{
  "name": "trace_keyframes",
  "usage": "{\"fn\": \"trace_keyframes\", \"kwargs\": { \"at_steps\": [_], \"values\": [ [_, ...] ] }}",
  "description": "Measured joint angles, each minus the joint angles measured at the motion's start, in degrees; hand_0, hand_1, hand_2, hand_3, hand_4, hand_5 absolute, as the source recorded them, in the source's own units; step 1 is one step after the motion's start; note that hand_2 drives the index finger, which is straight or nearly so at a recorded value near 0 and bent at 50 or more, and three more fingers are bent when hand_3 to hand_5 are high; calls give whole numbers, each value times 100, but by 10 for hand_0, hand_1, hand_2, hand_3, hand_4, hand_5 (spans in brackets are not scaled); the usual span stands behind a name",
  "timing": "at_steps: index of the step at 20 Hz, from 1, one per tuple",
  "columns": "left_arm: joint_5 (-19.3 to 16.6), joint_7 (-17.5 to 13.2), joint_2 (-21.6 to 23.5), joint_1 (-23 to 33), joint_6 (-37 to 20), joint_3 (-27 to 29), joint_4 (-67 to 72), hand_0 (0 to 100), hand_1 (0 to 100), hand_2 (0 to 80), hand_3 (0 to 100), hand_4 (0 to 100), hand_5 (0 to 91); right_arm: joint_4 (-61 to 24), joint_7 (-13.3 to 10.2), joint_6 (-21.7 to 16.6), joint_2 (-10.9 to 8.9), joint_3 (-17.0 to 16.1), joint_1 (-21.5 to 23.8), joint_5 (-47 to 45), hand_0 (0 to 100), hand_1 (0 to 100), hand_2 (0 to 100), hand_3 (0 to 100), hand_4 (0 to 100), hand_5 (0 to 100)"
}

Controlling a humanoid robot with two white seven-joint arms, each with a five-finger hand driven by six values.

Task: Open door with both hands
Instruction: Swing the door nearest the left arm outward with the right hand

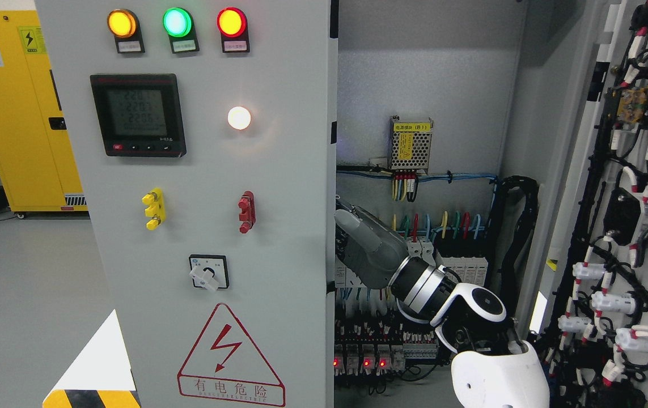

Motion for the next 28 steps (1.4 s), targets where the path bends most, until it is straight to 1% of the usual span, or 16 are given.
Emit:
{"fn": "trace_keyframes", "kwargs": {
  "at_steps": [7,11,14,19,24,28],
  "values": [
    [0,-1,0,1,-2,0,0,120,556,0,0,0,0,-112,-67,14,0,-7,90,-245,0,500,40,0,0,0],
    [0,0,0,1,-2,0,0,120,556,0,0,0,0,-258,-85,71,-14,26,232,-396,0,500,40,0,0,0],
    [0,-1,0,1,-1,0,0,120,556,0,0,0,0,-402,-90,79,-41,132,416,-454,0,500,40,0,0,0],
    [0,-1,0,1,-2,1,0,120,556,0,0,0,0,-715,-107,82,-74,488,794,-500,0,500,40,0,0,0],
    [0,-1,0,1,-5,3,0,120,556,0,0,0,0,-1066,-139,92,-99,994,1298,-518,0,500,40,0,0,0],
    [0,-1,0,1,-6,5,0,120,556,0,0,0,0,-1292,-154,78,-155,1412,1554,-518,0,500,40,0,0,0]
  ]
}}
